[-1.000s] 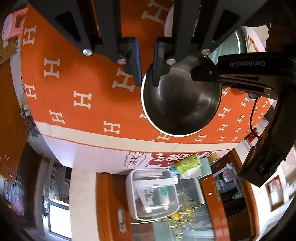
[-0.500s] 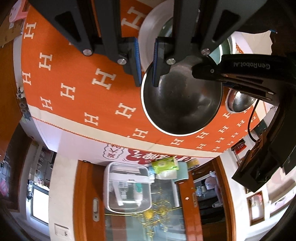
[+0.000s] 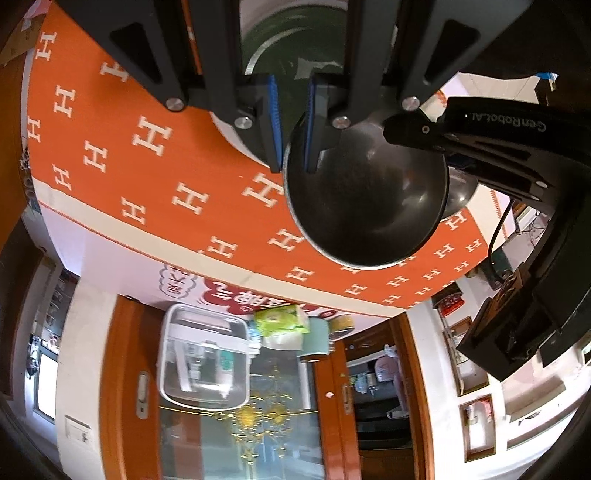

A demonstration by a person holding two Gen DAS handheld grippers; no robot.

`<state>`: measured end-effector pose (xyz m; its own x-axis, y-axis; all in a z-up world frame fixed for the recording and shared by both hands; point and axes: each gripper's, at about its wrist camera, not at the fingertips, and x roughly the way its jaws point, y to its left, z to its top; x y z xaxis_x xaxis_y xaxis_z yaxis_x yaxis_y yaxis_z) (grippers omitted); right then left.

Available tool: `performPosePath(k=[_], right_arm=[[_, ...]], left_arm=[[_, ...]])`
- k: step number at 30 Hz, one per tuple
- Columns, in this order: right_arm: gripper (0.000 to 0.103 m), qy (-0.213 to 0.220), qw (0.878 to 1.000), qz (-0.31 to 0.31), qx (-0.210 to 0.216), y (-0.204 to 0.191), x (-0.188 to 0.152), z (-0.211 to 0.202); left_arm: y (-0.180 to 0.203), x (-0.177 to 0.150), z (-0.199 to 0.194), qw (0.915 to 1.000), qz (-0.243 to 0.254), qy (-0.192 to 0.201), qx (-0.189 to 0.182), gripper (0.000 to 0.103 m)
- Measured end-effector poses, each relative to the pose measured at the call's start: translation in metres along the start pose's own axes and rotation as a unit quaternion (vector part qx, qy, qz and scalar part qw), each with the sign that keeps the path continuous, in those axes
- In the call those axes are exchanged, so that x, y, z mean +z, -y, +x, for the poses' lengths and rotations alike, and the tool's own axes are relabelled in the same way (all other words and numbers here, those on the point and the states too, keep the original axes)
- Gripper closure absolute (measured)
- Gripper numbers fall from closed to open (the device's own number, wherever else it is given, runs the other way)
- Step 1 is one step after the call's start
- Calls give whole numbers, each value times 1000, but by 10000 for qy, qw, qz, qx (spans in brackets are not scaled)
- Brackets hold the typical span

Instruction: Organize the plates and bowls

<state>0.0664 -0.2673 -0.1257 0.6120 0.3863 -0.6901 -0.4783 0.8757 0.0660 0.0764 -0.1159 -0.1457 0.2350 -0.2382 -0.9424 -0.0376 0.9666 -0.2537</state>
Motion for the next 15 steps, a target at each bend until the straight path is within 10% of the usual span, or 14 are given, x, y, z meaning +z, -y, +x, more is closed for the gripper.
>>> performPosePath(k=[15], right_arm=[[92,-78,9994,-175,294,-81,16,29]], left_arm=[[-89,-8,-26,9995,-259,-98,160,81]])
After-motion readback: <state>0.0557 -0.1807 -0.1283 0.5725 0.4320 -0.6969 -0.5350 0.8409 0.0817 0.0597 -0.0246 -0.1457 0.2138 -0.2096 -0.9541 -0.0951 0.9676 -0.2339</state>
